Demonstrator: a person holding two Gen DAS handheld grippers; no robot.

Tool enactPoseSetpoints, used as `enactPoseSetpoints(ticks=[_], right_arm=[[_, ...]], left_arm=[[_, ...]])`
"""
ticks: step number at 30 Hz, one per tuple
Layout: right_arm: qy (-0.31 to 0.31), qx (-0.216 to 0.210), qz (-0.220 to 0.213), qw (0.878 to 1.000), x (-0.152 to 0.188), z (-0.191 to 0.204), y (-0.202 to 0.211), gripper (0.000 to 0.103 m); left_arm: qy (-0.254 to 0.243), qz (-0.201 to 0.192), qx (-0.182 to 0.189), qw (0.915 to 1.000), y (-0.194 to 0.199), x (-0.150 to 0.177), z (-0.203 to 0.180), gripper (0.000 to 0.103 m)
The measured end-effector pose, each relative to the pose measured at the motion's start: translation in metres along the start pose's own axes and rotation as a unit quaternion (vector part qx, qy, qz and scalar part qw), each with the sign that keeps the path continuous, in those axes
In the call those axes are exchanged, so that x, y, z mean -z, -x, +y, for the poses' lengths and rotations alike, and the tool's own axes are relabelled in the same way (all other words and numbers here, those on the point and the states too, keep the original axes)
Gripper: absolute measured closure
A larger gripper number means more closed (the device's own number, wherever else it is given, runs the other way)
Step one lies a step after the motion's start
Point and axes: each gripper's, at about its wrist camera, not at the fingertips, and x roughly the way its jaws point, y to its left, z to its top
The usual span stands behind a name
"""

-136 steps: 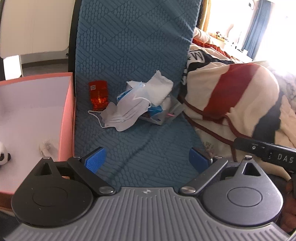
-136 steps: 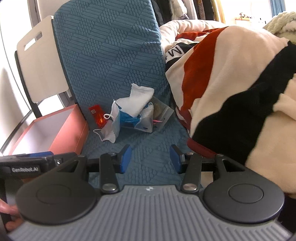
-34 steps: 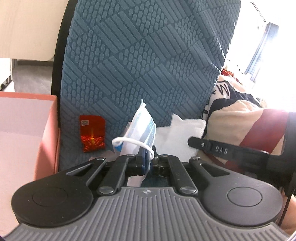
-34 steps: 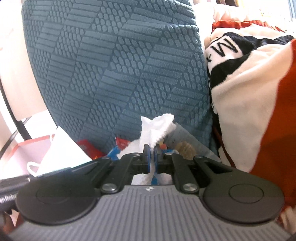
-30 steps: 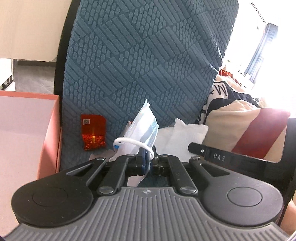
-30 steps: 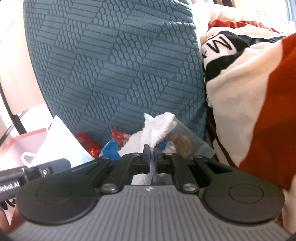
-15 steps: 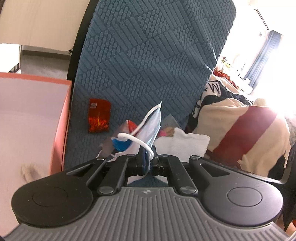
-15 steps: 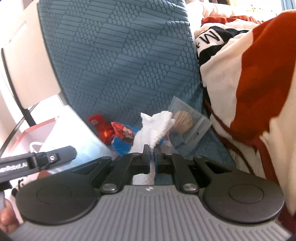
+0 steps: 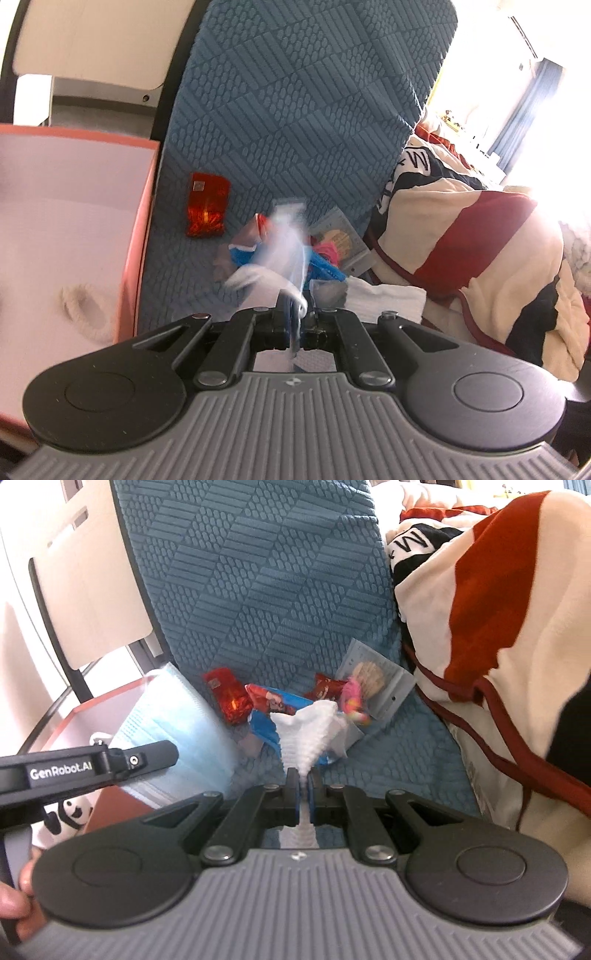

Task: Organize soft objects
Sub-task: 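Lift the mask and tissue with both grippers and pull back from the seat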

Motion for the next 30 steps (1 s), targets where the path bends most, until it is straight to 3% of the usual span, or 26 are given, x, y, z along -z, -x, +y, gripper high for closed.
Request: enactPoseSetpoints(ticks=[11, 19, 30], right_arm=[[0.008, 0.005, 0.0, 1.0, 0.011, 0.003, 0.029, 0.094], [0.001, 0.001, 0.009, 1.0, 0.02, 0.005, 0.046, 0.094], [-0.002, -0.004, 0.01, 1.0, 0.017, 0.015, 0.079, 0.094]], left_arm=[[-0.003, -0.002, -0.01, 0.9999, 0.027, 0.017, -0.002, 0.098], [0.001, 0.019, 0.0, 0.9998, 0.046, 0.028, -0.007, 0.098], [0.005, 0.013, 0.003, 0.9999, 0.074, 0.015, -0.017, 0.098]])
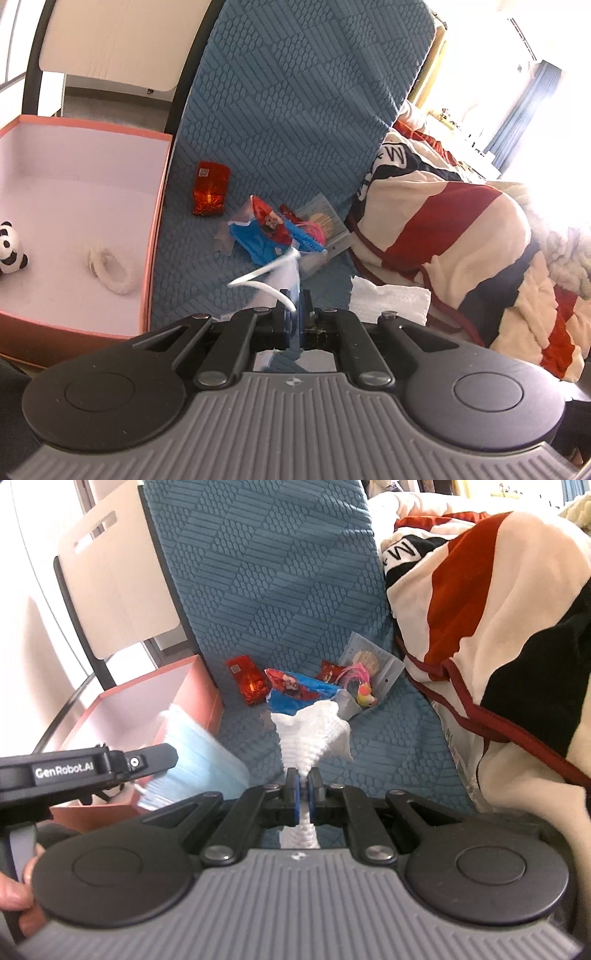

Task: Organize soft objects
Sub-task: 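Lift the mask and tissue with both grippers and pull back from the seat, then carry the mask and tissue with both grippers over the pink box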

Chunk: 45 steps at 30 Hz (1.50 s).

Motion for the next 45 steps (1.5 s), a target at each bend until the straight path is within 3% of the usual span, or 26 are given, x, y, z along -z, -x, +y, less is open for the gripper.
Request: enactPoseSetpoints(ticks=[23, 28, 36, 45], right_arm=[[0.006, 0.009, -0.006, 1.0, -0.014, 0.012, 0.022, 0.094], [0.008, 0.01, 0.002, 1.0, -0.013, 0.01, 0.011, 0.094], [-0.001, 0.008, 0.033, 0.999, 0.005, -0.003, -0.019, 0.094], [0.003, -0.005, 0.031, 0.999, 0.016, -0.018, -0.047, 0.094]], left_arm=[[0.016, -0.003, 0.002, 0.9999, 0.022, -0.01, 0.003, 0.1], [0.014, 0.031, 0.016, 0.9993, 0.0, 0.004, 0.009, 0.1], [0.001, 0.076, -0.016, 0.997, -0.041, 0.04, 0.017, 0.1], [-0.017, 0.118, -0.074, 0.9902, -0.087, 0.067, 0.031, 0.099]])
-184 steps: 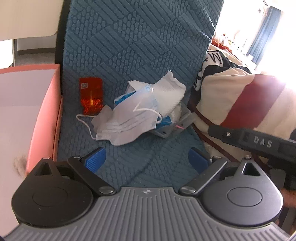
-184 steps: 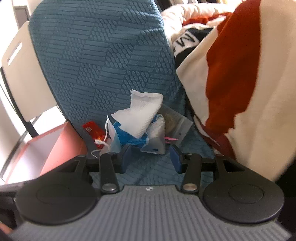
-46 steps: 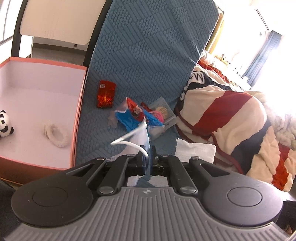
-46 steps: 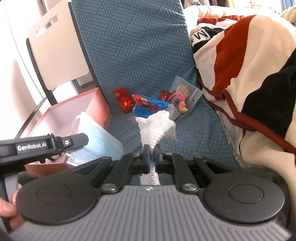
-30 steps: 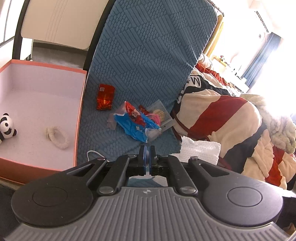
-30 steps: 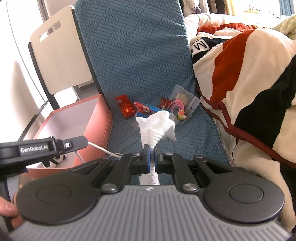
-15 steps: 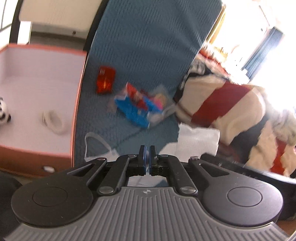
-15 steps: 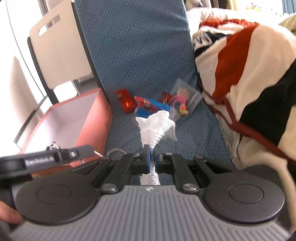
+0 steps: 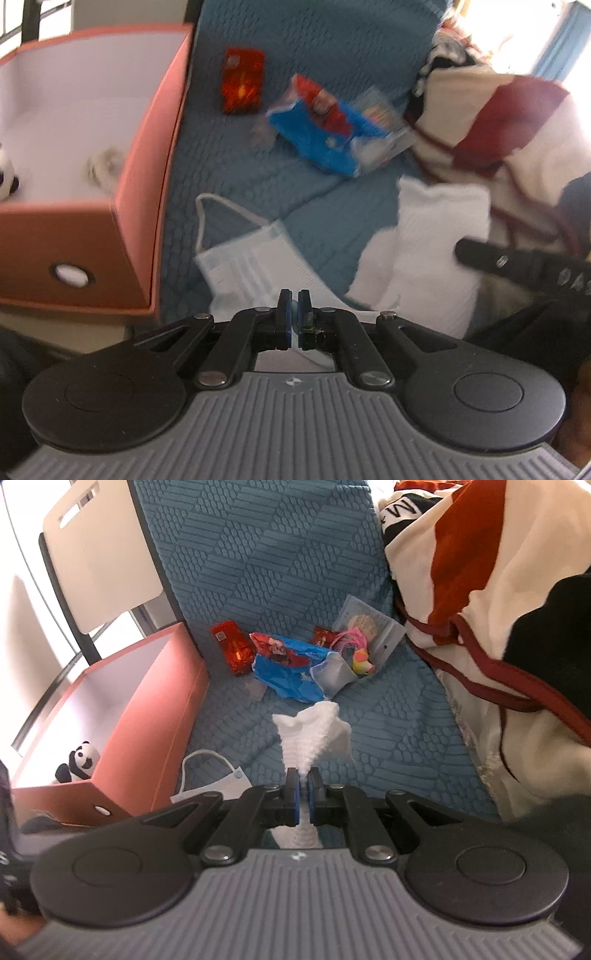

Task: Organize soft objects
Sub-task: 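Carry the mask and tissue with both grippers over the pink box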

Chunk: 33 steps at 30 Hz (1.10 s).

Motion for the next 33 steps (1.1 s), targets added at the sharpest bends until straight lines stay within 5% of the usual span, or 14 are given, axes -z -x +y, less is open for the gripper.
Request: enactPoseSetpoints(ticks=[7, 18, 21, 22, 24, 27, 33], right_arm=[[0.0, -0.006, 0.006, 1.0, 0.008, -0.009, -0.02, 0.094], [0.001, -0.022, 0.008, 1.0, 0.016, -0.01, -0.033, 0.094], [0.004, -0.025, 0.006, 1.0, 0.017, -0.01, -0.034, 0.094], [0.003, -0.027, 0.006, 1.0, 0.017, -0.01, -0.034, 0.094], [0.0, -0.033, 0.007, 0.999, 0.017, -0.012, -0.034, 0.094], [-0.002, -0.043, 0.004, 0.999, 0.017, -0.013, -0.032, 0.094], [-0.006, -0.055, 0.006, 0.998, 0.017, -0.012, -0.032, 0.094]], left_arm=[[-0.006, 0.018, -0.05, 0.9986, -0.022, 0.014, 0.004, 0.099], [-0.048, -0.011, -0.11, 0.9927, -0.02, 0.028, -0.007, 0.098], [-0.058, -0.017, -0.118, 0.9911, -0.019, 0.032, -0.012, 0.083], [-0.063, -0.018, -0.128, 0.9896, -0.018, 0.033, -0.014, 0.064], [-0.064, -0.019, -0.159, 0.9851, -0.019, 0.035, -0.014, 0.043], [-0.03, -0.018, -0.143, 0.9891, -0.015, 0.035, -0.003, 0.042], [-0.043, -0.028, -0.139, 0.989, -0.015, 0.039, -0.005, 0.042]])
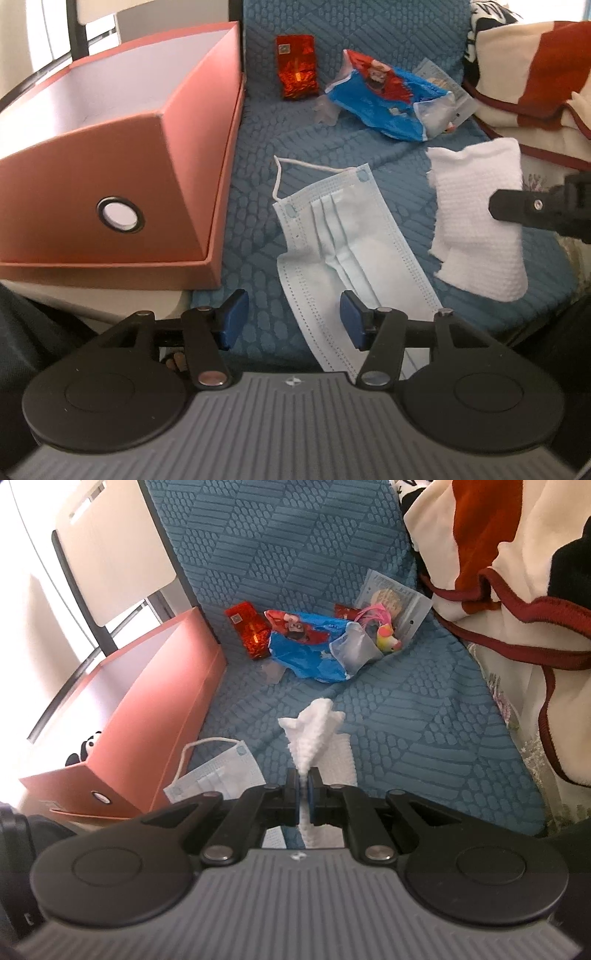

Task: Organize soft objects
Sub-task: 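Carry the mask and tissue with both grippers over the pink box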

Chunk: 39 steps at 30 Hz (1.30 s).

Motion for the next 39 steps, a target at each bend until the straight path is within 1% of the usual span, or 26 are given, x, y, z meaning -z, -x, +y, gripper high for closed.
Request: enactPoseSetpoints(ticks=[3, 5, 7, 8, 9, 10, 13, 16, 23, 27, 33, 39], right_arm=[[-0.002, -0.003, 0.0, 1.0, 0.0, 0.0, -0.001, 0.094], [-0.003, -0.004, 0.002, 1.0, 0.0, -0.001, -0.001, 0.094], [-0.003, -0.003, 0.005, 1.0, 0.001, -0.002, -0.002, 0.094], [-0.002, -0.003, 0.006, 1.0, 0.001, -0.002, -0.002, 0.094], [-0.002, -0.003, 0.007, 1.0, 0.001, -0.002, -0.002, 0.094], [-0.002, -0.002, 0.008, 1.0, 0.002, -0.002, -0.003, 0.094], [0.001, -0.001, 0.011, 1.0, 0.002, -0.001, -0.005, 0.094], [0.005, 0.001, 0.01, 1.0, 0.003, 0.001, -0.004, 0.094], [0.006, 0.006, 0.002, 1.0, 0.001, 0.006, 0.008, 0.094], [0.008, 0.009, -0.006, 1.0, 0.0, 0.011, 0.02, 0.094], [0.02, 0.01, -0.015, 1.0, -0.005, 0.027, 0.038, 0.094], [0.044, 0.013, -0.026, 0.999, -0.014, 0.049, 0.062, 0.094]], left_arm=[[-0.008, -0.006, 0.009, 0.9999, -0.002, 0.0, -0.004, 0.044], [-0.015, -0.012, 0.014, 0.9997, -0.002, 0.0, -0.007, 0.054], [-0.02, -0.014, 0.021, 0.9995, -0.001, 0.0, -0.011, 0.067], [-0.025, -0.016, 0.023, 0.9993, 0.0, 0.001, -0.013, 0.071], [-0.027, -0.018, 0.028, 0.9991, 0.0, 0.002, -0.014, 0.08], [-0.028, -0.018, 0.03, 0.999, 0.0, 0.002, -0.015, 0.085], [-0.018, -0.013, 0.045, 0.9987, -0.001, 0.001, -0.013, 0.093], [-0.009, -0.021, 0.055, 0.9982, 0.007, -0.001, -0.009, 0.095], [0.017, -0.045, 0.075, 0.996, 0.035, -0.015, 0.0, 0.095], [0.035, -0.051, 0.084, 0.9945, 0.05, -0.024, 0.007, 0.095], [0.038, -0.053, 0.102, 0.9927, 0.078, -0.041, 0.014, 0.095], [0.038, -0.076, 0.13, 0.9879, 0.113, -0.06, 0.025, 0.095]])
